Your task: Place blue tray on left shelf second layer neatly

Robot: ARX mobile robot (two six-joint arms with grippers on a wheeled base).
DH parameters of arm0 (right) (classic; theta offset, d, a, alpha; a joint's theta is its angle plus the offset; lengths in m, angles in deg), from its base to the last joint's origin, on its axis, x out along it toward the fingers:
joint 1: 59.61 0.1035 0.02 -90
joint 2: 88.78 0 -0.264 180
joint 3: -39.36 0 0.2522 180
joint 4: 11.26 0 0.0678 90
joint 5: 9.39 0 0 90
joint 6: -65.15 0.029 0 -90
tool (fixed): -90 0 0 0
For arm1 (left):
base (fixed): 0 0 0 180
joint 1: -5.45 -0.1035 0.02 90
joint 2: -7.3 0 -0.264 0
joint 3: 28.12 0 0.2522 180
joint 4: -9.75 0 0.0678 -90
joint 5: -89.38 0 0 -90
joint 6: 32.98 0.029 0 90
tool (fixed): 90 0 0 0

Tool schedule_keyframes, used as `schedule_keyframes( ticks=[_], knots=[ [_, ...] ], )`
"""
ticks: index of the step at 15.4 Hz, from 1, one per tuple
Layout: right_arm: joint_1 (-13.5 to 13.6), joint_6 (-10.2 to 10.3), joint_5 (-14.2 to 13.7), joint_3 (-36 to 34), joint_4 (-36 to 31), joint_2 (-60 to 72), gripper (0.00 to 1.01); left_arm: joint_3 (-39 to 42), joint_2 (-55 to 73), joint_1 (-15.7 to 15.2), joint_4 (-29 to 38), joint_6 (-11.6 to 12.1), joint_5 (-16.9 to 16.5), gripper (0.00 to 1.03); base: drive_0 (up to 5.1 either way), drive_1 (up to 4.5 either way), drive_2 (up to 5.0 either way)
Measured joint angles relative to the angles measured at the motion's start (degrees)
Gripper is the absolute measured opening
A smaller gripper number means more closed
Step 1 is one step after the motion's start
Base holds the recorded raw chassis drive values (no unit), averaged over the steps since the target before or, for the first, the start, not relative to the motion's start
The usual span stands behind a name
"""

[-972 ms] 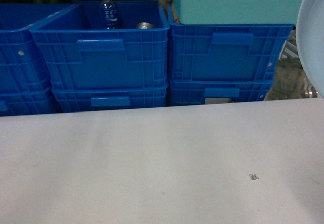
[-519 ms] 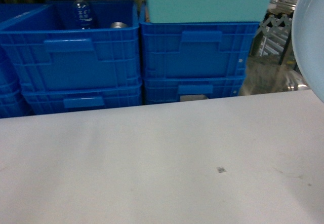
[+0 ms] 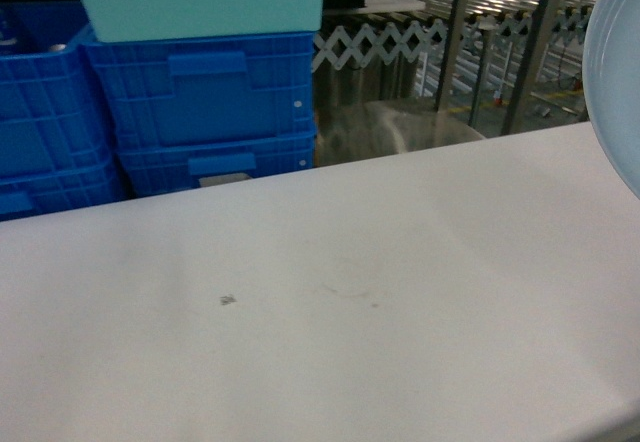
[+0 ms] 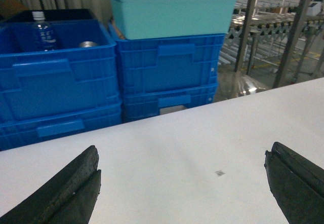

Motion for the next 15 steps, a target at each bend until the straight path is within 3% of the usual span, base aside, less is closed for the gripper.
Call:
schedule_keyframes(
  ticks=[15],
  knots=[
    [0.0,0.0,0.3,0.0,-0.2,0.0,0.02,0.0,0.0,0.0,0.1,0.0,0.2,0.98,-1.2,-1.19,-1.2]
  ],
)
